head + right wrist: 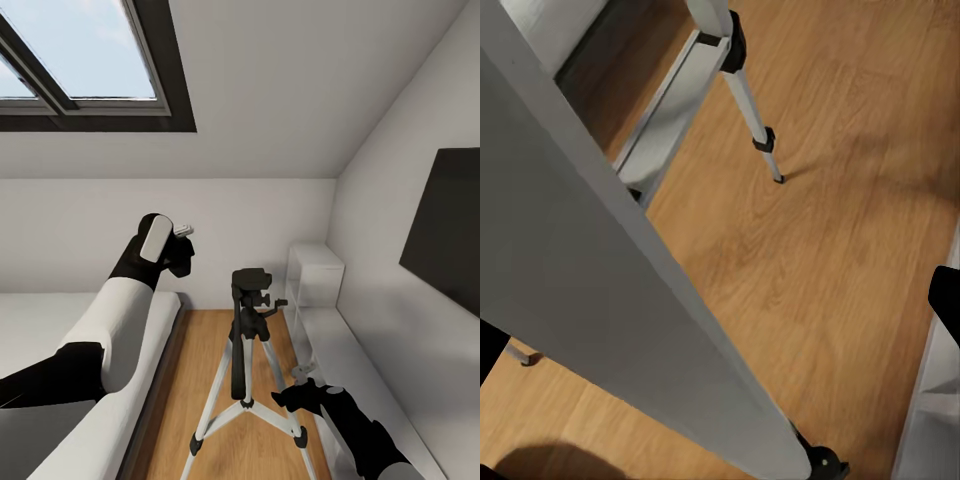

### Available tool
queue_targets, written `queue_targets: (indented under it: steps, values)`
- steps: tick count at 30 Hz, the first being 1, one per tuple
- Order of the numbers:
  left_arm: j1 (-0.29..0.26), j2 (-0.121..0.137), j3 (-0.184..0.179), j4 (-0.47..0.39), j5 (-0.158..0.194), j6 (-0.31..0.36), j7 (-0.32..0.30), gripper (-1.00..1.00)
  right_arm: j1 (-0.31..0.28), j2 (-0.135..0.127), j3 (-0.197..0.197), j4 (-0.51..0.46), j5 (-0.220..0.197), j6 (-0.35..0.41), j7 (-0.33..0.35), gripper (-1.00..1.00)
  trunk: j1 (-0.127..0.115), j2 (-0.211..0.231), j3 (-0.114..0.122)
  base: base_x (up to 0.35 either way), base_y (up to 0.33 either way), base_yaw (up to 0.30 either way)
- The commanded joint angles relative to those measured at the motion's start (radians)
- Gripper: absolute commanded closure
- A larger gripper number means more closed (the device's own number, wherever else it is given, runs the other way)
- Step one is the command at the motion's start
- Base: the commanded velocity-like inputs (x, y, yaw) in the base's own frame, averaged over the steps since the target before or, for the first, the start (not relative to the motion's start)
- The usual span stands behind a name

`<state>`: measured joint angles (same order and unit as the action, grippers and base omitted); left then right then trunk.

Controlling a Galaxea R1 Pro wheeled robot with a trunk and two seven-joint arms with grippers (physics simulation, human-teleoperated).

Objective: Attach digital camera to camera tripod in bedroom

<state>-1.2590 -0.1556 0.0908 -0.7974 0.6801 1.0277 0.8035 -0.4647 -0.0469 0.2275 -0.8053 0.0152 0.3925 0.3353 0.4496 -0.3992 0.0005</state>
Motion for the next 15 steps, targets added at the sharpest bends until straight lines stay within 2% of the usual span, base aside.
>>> queue_targets:
  steps: [1, 8, 15]
  values:
    - [0.000, -0.001, 0.003, -0.001, 0.009, 0.002, 0.008, 1.00, 0.000, -0.001, 0.003, -0.002, 0.001, 0.005, 0.003, -1.00, 0.000, -0.001, 0.000, 0.009, 0.000, 0.000]
    - [0.000, -0.002, 0.003, -0.001, 0.009, 0.002, 0.008, 1.00, 0.000, -0.003, 0.005, -0.002, 0.005, 0.005, 0.004, -1.00, 0.000, -0.001, 0.000, 0.003, 0.000, 0.000]
    - [0.000, -0.002, 0.003, -0.001, 0.009, 0.002, 0.008, 1.00, 0.000, -0.002, 0.014, -0.001, 0.040, 0.005, 0.005, -1.00, 0.000, -0.001, 0.000, 0.000, 0.000, 0.000]
